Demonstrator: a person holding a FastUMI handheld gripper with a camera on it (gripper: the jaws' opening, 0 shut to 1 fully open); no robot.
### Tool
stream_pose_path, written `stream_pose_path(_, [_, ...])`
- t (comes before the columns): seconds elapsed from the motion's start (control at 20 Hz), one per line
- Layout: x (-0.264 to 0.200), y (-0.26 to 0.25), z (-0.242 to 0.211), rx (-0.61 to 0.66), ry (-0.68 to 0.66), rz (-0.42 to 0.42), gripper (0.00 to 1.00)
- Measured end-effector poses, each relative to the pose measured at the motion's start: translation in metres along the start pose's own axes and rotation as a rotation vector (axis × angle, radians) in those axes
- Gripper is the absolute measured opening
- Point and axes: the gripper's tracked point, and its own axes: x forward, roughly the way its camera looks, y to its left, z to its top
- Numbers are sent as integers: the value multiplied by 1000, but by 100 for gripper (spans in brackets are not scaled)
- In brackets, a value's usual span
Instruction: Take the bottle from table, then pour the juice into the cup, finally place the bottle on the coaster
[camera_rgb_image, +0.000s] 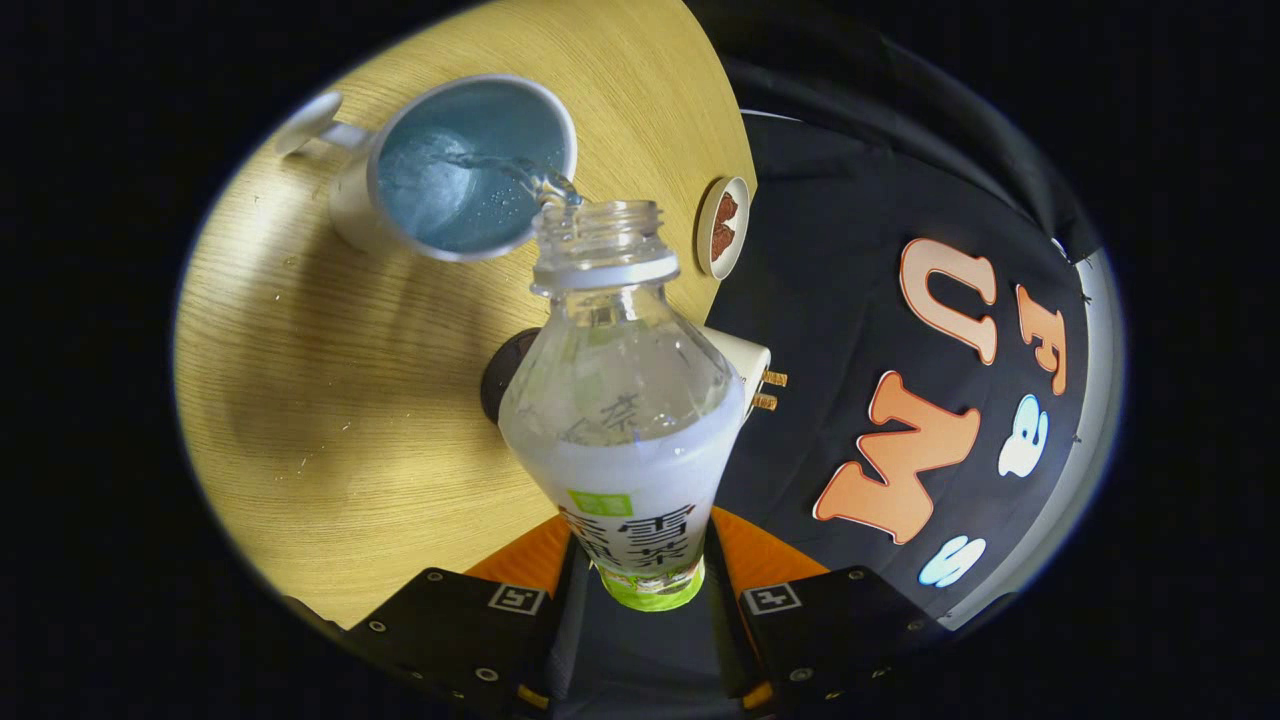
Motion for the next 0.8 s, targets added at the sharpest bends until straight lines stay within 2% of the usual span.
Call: stream_pose_path(0.8, [-1,-4,1,-56,-10,9,57])
